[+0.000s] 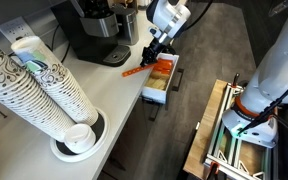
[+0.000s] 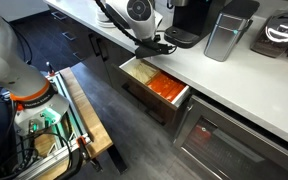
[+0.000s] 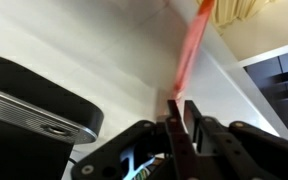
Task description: Remove one orange packet from the drawer
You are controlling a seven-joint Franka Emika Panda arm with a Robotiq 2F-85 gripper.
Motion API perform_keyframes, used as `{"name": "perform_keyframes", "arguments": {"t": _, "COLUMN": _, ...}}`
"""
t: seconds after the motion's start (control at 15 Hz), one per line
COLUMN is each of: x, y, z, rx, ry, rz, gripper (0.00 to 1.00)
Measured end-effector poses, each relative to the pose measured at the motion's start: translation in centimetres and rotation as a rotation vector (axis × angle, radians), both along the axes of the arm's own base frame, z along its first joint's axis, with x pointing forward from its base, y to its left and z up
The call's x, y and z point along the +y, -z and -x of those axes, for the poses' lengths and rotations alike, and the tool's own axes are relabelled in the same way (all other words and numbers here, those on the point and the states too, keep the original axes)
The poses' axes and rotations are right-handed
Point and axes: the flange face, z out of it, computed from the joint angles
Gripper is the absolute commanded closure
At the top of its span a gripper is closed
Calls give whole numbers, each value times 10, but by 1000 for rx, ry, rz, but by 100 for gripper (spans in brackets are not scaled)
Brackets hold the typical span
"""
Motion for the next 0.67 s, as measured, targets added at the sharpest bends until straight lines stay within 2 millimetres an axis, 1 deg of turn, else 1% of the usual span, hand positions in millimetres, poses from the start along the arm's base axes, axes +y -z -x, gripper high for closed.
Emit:
{"name": "perform_keyframes", "arguments": {"t": 0.07, "x": 1, "y": 3, "z": -3, "rx": 3, "ry": 11, "rz": -3, "gripper": 47}}
{"name": "perform_keyframes", "arguments": {"t": 0.13, "x": 1, "y": 4, "z": -4, "rx": 7, "ry": 24, "rz": -8, "gripper": 40}}
{"name": "perform_keyframes", "arguments": {"t": 0.2, "x": 0, "y": 5, "z": -6, "rx": 8, "ry": 37, "rz": -15, "gripper": 31}}
{"name": "perform_keyframes", "arguments": {"t": 0.33, "x": -4, "y": 2, "z": -7, "rx": 13, "ry": 72, "rz": -29, "gripper": 18}}
{"name": "perform_keyframes", "arguments": {"t": 0.4, "x": -8, "y": -1, "z": -7, "rx": 17, "ry": 100, "rz": -35, "gripper": 9}}
{"name": "perform_keyframes", "arguments": {"t": 0.47, "x": -13, "y": -5, "z": -6, "rx": 20, "ry": 133, "rz": -39, "gripper": 2}}
{"name": "perform_keyframes", "arguments": {"t": 0.53, "x": -18, "y": -10, "z": -5, "rx": 24, "ry": 169, "rz": -42, "gripper": 0}}
{"name": "perform_keyframes", "arguments": {"t": 0.67, "x": -29, "y": -20, "z": -1, "rx": 44, "ry": 260, "rz": -36, "gripper": 0}}
